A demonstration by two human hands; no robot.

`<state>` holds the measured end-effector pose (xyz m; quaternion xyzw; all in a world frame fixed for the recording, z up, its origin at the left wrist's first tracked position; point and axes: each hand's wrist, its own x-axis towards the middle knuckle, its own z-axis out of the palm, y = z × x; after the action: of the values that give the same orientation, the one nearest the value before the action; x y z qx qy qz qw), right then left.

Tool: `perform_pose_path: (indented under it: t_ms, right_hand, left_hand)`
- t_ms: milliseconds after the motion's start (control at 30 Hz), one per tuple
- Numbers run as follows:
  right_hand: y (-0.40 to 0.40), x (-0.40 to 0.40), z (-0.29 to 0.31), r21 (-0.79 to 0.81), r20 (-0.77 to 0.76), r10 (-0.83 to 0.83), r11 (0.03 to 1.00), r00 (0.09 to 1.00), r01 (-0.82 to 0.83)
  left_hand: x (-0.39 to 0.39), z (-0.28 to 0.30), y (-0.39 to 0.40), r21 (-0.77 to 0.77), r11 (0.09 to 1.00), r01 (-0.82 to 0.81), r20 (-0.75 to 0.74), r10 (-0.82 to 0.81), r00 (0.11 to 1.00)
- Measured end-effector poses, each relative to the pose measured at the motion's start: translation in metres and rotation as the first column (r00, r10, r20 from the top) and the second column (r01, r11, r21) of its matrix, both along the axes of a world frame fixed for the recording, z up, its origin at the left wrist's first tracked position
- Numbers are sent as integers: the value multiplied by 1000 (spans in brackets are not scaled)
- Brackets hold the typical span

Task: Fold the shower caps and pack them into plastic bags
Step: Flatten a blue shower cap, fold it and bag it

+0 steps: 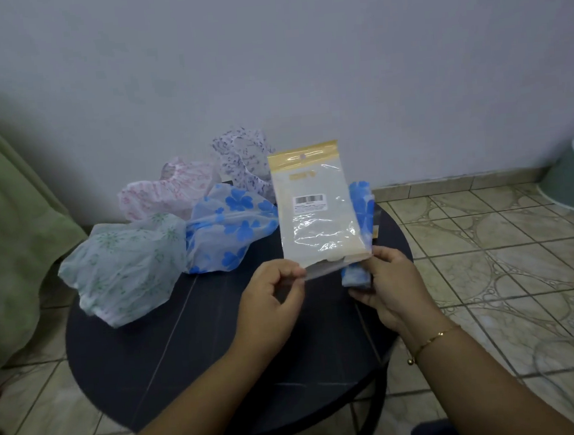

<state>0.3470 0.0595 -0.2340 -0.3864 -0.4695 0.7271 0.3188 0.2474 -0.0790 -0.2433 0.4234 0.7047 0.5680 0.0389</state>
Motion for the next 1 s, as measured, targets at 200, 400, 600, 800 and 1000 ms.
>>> perform_pose_path:
  t_ms: [200,400,600,800,1000]
  right_hand:
    - [-9,19,-2,22,80,-19,1000,997,17]
    - [-21,39,-4,95,154,-26,995,988,11]
    - [-30,61,1,102,199,116,985,973,-138]
    - [-40,81,10,140,168,228,957,959,-252]
    - [-39,98,24,134,236,411,883,880,-449]
  left_hand:
    - [7,-12,-34,-112,993,-22,-183,2,983]
    - [22,-14,-63,-332,943,16,-181,-80,980]
    - [24,-21,-70,-441,890,-117,-499,-135,856]
    - [24,-26,-63,-489,865,-115,-624,-254,739]
    - [20,-28,-56,-602,798,-24,-545,-388,743]
